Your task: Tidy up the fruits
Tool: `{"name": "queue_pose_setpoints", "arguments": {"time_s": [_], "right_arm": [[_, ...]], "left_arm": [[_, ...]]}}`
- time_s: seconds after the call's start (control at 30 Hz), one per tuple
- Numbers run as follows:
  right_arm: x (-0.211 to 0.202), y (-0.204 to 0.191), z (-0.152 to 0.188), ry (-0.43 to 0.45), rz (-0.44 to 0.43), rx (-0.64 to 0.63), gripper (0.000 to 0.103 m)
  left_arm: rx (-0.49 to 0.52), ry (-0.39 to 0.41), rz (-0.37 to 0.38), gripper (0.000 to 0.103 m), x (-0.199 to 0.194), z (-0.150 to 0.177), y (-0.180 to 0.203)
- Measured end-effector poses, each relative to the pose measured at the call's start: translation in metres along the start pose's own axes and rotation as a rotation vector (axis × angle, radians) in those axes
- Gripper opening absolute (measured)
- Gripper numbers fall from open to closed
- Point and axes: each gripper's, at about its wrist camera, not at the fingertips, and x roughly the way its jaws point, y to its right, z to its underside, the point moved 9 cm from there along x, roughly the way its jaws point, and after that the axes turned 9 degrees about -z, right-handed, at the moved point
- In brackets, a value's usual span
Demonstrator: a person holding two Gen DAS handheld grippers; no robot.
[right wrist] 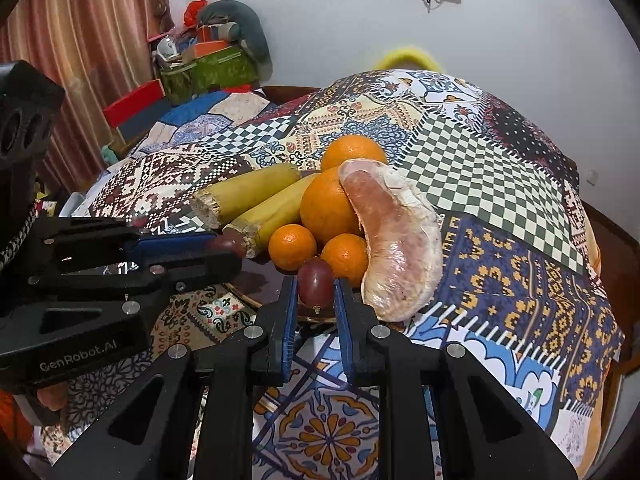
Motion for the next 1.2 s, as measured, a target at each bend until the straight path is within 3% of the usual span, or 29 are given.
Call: {"name": "queue_pose_setpoints", "arguments": {"time_s": [0.13,0.47,0.9,1.07,1.2], "right_arm": [[0.003,0.002,0.000,0.000,0.004,0.003,0.029],[-0.034,0.003,-0.008,0.083,0.009,0.041,0.030],[-0.199,-0.057,-0.045,0.409,0.024,0.000,0.030],[-0.259,-0.090,-0.048,0.529,0.022,-0.034,0.030],[-0.296,-0.114,-0.040,0.611,0.029,-0.054,0.045]], "left_arm": [[-0.012,0.002,-0.001,0.030,0.001,0.000,-0.004],[-0.019,0.089,-0.051,0.030,-0.038,-0.008,-0.008],[-0.011,0.409,-0.091,0.030,-0.213,-0.030,0.012],[-0.004,0.541,-0.121,0.044,-0.281,-0.025,0.021],[-0.003,0.636,-0.141,0.056,-0.329,-0.014,0.028]]}}
